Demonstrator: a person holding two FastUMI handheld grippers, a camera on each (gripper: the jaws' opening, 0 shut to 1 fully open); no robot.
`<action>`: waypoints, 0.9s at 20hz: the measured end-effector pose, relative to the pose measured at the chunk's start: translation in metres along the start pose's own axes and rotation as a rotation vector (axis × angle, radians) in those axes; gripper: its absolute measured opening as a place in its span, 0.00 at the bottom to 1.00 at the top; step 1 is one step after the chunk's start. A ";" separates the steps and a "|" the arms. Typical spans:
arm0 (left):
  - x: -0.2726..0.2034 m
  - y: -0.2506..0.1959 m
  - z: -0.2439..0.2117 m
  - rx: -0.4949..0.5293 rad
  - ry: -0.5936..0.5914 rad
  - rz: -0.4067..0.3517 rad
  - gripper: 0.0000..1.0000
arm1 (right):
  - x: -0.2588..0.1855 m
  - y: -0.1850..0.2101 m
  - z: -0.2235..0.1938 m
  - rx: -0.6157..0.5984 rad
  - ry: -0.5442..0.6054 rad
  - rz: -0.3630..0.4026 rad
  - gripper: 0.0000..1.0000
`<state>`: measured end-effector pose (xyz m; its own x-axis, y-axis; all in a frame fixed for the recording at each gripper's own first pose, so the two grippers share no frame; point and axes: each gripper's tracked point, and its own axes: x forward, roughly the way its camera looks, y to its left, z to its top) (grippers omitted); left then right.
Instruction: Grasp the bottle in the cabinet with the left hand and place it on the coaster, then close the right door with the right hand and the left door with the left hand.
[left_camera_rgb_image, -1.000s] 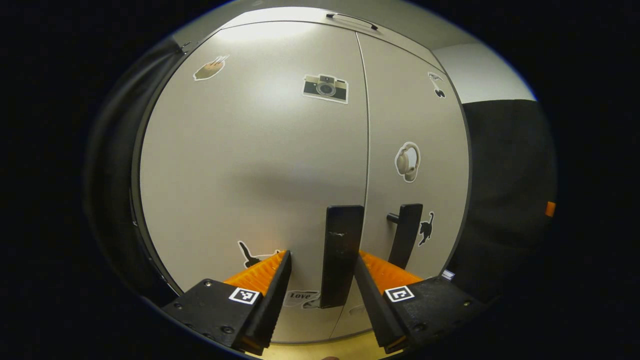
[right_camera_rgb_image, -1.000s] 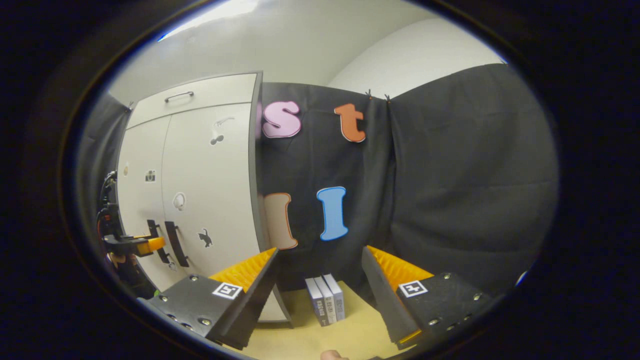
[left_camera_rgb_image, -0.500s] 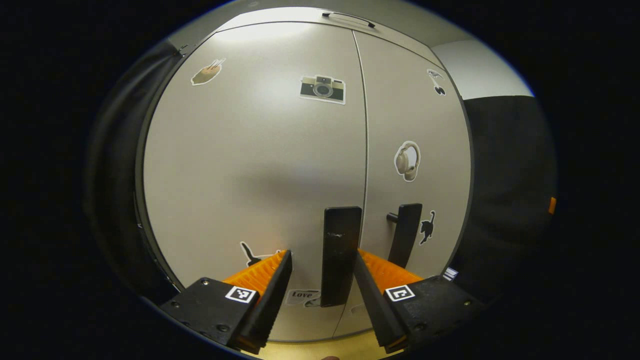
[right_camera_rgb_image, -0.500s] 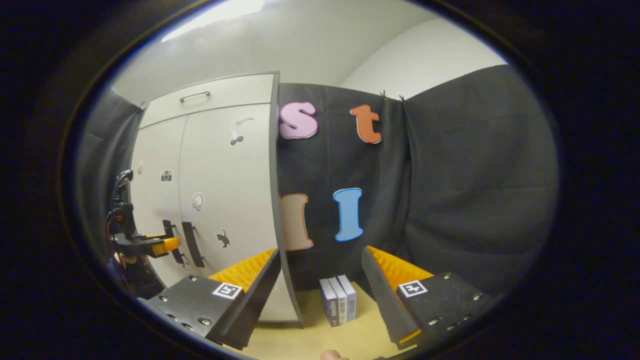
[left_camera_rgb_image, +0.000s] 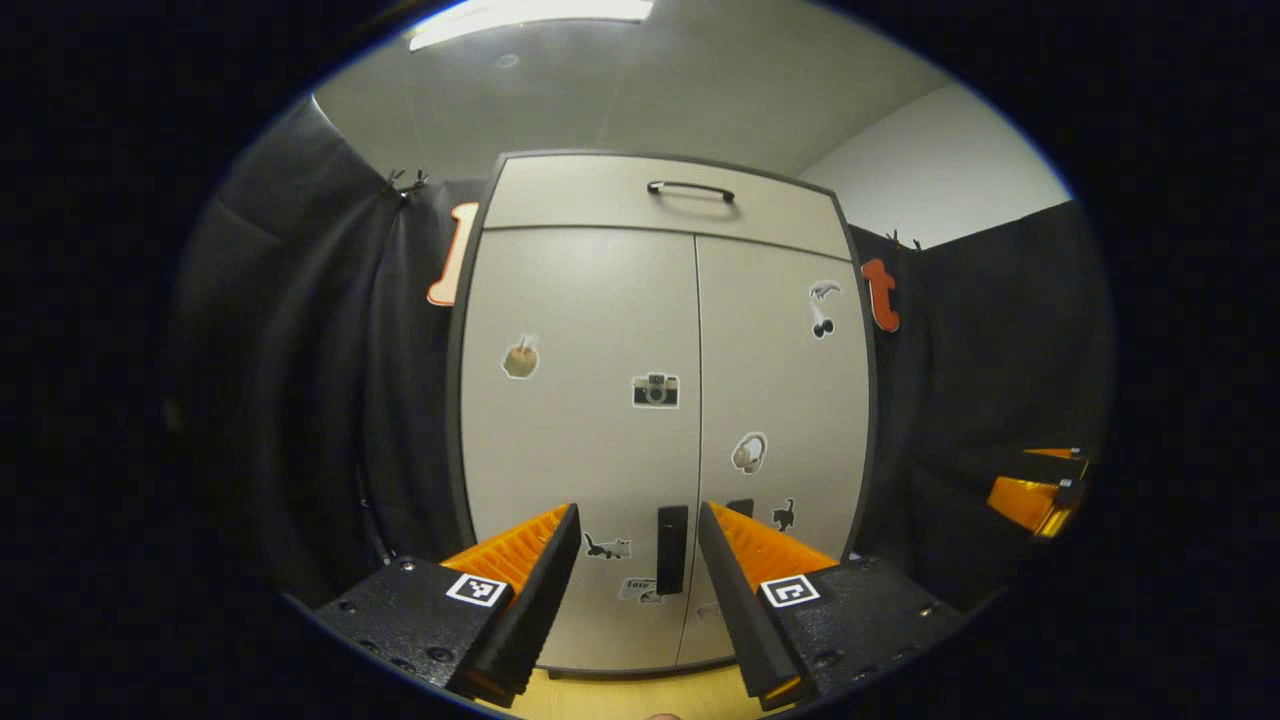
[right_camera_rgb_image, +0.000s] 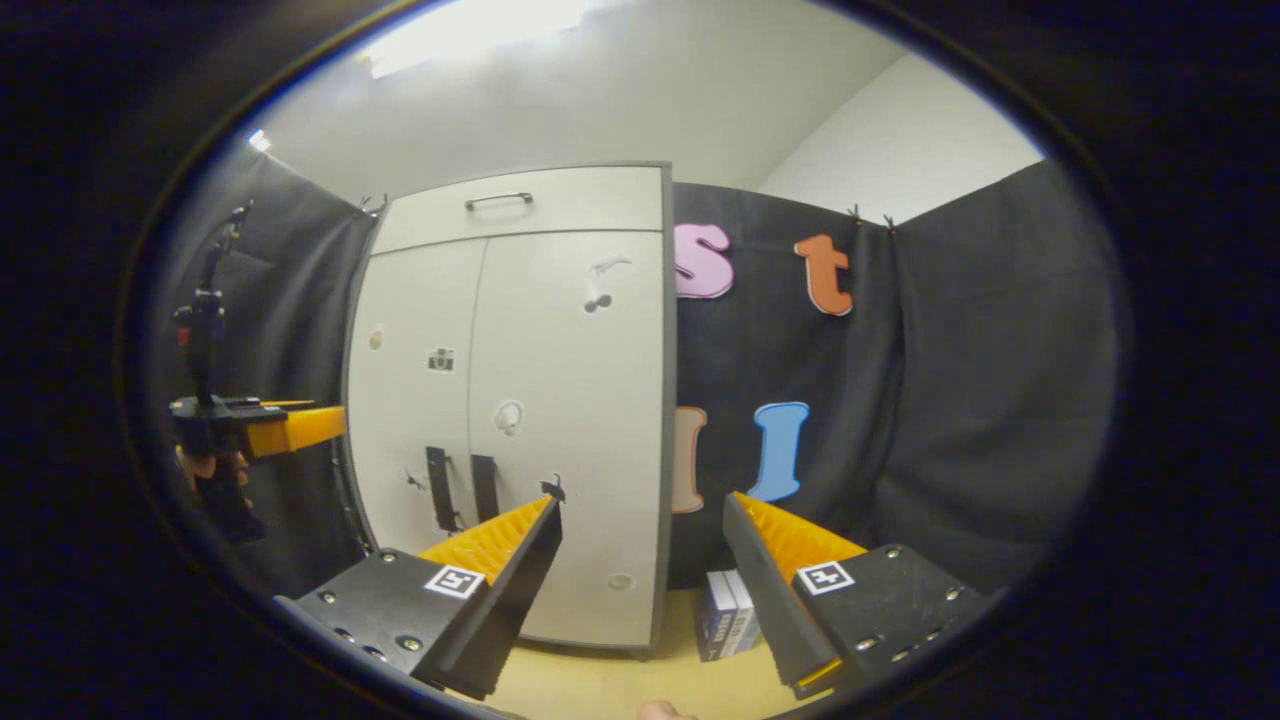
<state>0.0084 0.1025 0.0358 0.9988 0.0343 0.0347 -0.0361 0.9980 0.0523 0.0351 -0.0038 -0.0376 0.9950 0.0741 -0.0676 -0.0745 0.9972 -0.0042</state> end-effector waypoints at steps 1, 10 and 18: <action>-0.015 0.004 0.008 -0.002 -0.007 0.018 0.77 | 0.000 0.013 0.003 0.011 0.001 0.027 0.98; -0.085 0.011 0.045 0.024 -0.073 0.109 0.77 | -0.008 0.068 0.025 0.012 -0.043 0.153 0.97; -0.082 -0.013 0.036 0.012 -0.052 0.054 0.77 | -0.017 0.059 0.027 0.016 -0.051 0.142 0.97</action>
